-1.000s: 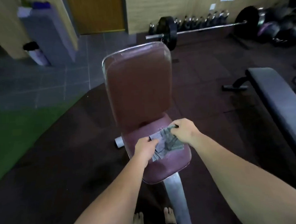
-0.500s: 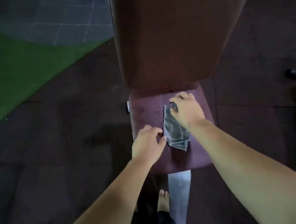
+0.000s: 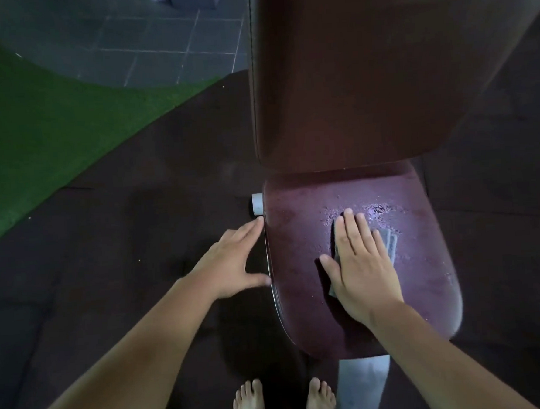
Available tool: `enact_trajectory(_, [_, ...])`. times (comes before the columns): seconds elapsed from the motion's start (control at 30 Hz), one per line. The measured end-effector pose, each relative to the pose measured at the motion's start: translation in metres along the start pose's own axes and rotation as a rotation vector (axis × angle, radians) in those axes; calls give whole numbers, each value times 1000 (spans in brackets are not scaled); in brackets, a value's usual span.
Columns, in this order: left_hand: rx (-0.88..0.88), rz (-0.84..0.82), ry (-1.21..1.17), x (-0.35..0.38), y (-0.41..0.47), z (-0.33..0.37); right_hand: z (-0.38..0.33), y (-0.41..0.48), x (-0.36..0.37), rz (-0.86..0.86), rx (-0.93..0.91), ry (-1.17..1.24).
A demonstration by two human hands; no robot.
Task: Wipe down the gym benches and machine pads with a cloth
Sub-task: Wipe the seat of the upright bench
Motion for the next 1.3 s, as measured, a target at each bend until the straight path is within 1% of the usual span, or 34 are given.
enact_trajectory(0.1, [10,9,-17,5,3,-3,2,16,-5,-21,-40,-57])
enact_trajectory(0.23, [16,51,-48,11,6,-6,-7,61,-22,10,-121,40])
enact_trajectory(0.3, [22,67,-39,11,8,-7,-7,66,-24,31,-94,64])
enact_trajectory(0.43, [27,71,-55,12,9,-7,-5,32,-13,-20,-30,-58])
enact_trajectory(0.53, [50,81,-40,14,12,-9,-14,46,-16,-31,-43,-111])
enact_trajectory(0.63, [40,81,-43,13,11,-9,-37,81,-25,6,-117,-143])
enact_trajectory(0.73, [28,85,-41,12,10,-8,-55,102,-26,-8,-213,-175])
enact_trajectory(0.8, [19,80,-38,11,10,-7,-47,102,-30,-26,-273,-185])
enact_trajectory(0.83, [19,85,-38,11,10,-6,-34,99,-33,-33,-274,-190])
enact_trajectory(0.9, [15,89,-31,10,9,-4,8,94,-42,-28,-189,-163])
enact_trajectory(0.97, [12,83,-41,10,9,-3,57,84,-51,-18,-39,-134])
enact_trajectory(1.03, [18,88,-55,10,8,-3,82,78,-56,18,82,-122])
enact_trajectory(1.07, [18,87,-58,9,8,-2,80,79,-56,32,133,-115])
enact_trajectory(1.13, [14,75,-52,7,7,0,51,88,-54,48,228,-89])
enact_trajectory(1.17, [7,68,-47,6,6,0,30,93,-52,47,232,-73])
enact_trajectory(1.23, [-6,58,-35,5,6,1,-12,103,-46,24,133,-72])
enact_trajectory(1.3, [-12,56,-26,5,6,2,-34,105,-41,10,-6,-98])
Point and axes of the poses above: each hand's wrist, its own y-axis towards the middle knuckle, its own x-axis out of the palm, z = x × y, the point moved 1 cm from there along y, towards the middle knuckle, and after that the axes turned 9 degrees about -z, right-handed, at the moved point
